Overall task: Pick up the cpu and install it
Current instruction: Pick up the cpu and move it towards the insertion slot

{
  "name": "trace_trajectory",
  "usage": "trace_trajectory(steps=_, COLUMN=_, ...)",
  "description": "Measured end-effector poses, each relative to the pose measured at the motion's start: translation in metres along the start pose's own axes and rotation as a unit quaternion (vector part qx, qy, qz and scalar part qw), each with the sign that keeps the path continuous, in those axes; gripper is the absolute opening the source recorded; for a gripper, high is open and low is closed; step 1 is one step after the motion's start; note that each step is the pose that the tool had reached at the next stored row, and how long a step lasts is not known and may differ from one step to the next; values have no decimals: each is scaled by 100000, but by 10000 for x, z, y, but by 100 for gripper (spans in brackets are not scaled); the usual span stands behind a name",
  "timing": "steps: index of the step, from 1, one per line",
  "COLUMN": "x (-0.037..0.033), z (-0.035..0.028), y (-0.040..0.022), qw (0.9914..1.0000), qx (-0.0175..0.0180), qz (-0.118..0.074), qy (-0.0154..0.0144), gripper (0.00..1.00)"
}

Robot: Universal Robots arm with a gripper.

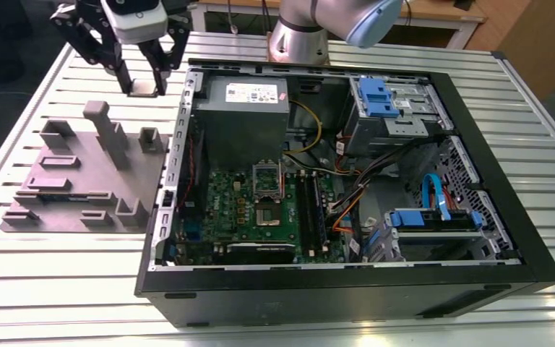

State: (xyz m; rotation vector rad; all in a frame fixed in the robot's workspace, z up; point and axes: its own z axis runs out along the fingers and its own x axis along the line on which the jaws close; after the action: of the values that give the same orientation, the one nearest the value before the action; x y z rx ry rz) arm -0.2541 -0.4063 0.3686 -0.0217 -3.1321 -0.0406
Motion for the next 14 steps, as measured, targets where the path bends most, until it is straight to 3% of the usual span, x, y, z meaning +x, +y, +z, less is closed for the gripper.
trace_trajectory(steps=14, x=-127, z=15, y=1, qw=100000, qx=5, qz=3, qy=5, gripper=47)
